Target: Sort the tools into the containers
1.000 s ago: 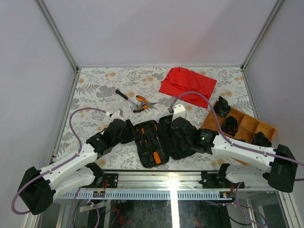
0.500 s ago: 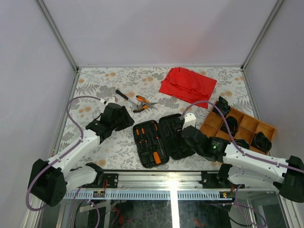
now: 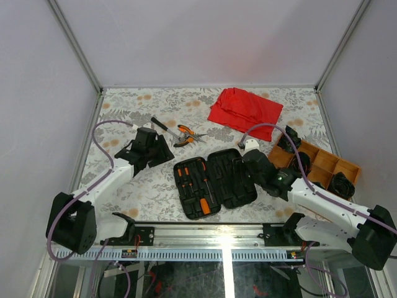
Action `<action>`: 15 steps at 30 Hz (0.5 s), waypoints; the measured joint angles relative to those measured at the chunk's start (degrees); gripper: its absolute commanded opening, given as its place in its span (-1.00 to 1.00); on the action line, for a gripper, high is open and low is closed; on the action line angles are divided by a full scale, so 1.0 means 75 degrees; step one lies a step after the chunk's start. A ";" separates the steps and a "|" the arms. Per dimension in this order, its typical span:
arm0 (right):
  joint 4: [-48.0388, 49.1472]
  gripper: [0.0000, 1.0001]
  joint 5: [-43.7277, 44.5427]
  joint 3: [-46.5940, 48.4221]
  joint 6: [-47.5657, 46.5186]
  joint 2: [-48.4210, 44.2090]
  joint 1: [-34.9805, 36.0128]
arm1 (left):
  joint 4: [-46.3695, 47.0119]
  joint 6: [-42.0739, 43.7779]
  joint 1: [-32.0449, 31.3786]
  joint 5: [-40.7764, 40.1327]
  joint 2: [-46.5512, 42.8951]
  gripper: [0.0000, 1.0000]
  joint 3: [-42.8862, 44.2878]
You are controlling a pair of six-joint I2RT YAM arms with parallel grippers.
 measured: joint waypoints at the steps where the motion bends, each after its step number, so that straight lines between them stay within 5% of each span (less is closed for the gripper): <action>1: 0.0009 0.32 -0.0140 0.0012 -0.0058 0.0085 -0.0073 | 0.0012 0.0000 0.0006 0.0050 0.0131 0.06 0.0015; 9: 0.0291 0.33 -0.0874 0.0015 -0.0259 0.0376 -0.0160 | -0.0026 0.0047 0.0015 0.0070 0.1425 -0.01 0.1067; 15: 0.0396 0.33 -0.1113 0.0839 -0.0682 0.1274 -0.0195 | -0.0513 0.0382 0.0029 -0.0137 0.0962 0.05 0.1935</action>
